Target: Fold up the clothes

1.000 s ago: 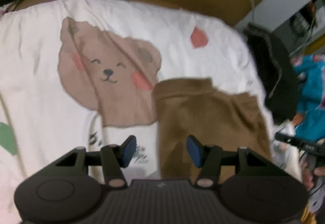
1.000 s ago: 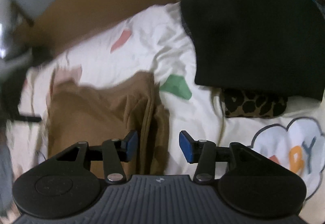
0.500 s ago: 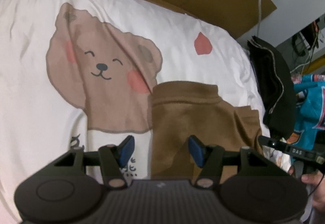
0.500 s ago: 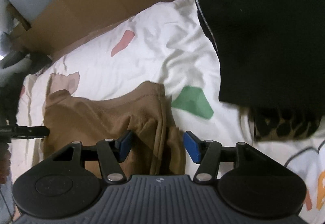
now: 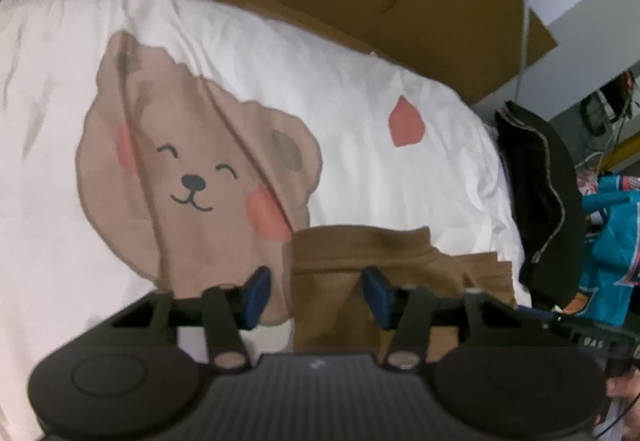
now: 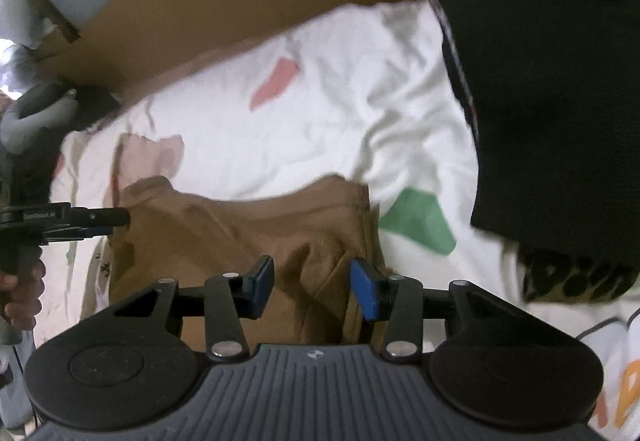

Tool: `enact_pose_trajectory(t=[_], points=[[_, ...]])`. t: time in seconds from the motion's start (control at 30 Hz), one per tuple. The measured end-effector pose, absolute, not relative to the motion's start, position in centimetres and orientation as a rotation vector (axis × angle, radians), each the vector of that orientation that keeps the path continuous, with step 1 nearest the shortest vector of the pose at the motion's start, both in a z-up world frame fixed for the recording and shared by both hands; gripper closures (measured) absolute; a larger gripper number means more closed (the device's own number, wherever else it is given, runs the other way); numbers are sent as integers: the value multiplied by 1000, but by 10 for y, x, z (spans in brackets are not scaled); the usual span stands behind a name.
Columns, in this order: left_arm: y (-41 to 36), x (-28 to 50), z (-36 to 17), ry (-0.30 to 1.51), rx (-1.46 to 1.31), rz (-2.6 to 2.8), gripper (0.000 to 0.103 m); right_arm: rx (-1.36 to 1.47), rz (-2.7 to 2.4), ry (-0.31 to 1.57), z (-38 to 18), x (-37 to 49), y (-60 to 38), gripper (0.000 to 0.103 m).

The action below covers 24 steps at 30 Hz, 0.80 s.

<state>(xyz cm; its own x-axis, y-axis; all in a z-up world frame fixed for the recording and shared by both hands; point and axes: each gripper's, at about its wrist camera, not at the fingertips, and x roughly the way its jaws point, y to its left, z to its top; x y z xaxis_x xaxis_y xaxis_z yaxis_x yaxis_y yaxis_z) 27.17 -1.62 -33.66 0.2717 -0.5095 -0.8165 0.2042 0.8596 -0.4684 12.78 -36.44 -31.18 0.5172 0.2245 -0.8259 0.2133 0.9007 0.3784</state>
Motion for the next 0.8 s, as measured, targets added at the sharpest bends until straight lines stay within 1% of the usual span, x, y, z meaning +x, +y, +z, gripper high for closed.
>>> enact_pose_trajectory(t=[0.03, 0.07, 0.1, 0.17, 0.37, 0.47, 0.5, 0.53, 0.57, 0.7, 0.77, 0.8], points=[[-17, 274, -339, 1212, -300, -484, 55, 472, 2, 1048, -315, 130, -365, 79], [-18, 276, -341, 1219, -305, -478, 57, 471, -1, 1056, -318, 132, -366, 90], [-19, 278, -344, 1225, -310, -474, 59, 465, -1, 1058, -320, 132, -368, 95], [-23, 281, -349, 1234, -311, -467, 59, 449, 4, 1058, -320, 131, -371, 96], [-39, 284, -354, 1197, -186, -499, 58, 358, 16, 1068, -324, 131, -370, 95], [-39, 285, -351, 1205, -188, -492, 58, 329, 9, 1073, -324, 134, -368, 92], [-36, 284, -348, 1201, -194, -486, 57, 329, 4, 1069, -321, 134, -368, 91], [-34, 283, -344, 1197, -200, -480, 57, 323, 0, 1059, -316, 134, -368, 88], [-32, 281, -338, 1184, -197, -476, 57, 310, -1, 1043, -309, 133, -367, 86], [-30, 270, -315, 1135, -177, -502, 58, 259, 19, 982, -280, 125, -362, 86], [-31, 266, -306, 1127, -181, -532, 58, 273, 41, 990, -271, 120, -362, 86], [-33, 263, -305, 1131, -184, -548, 58, 288, 54, 1003, -268, 116, -361, 84]])
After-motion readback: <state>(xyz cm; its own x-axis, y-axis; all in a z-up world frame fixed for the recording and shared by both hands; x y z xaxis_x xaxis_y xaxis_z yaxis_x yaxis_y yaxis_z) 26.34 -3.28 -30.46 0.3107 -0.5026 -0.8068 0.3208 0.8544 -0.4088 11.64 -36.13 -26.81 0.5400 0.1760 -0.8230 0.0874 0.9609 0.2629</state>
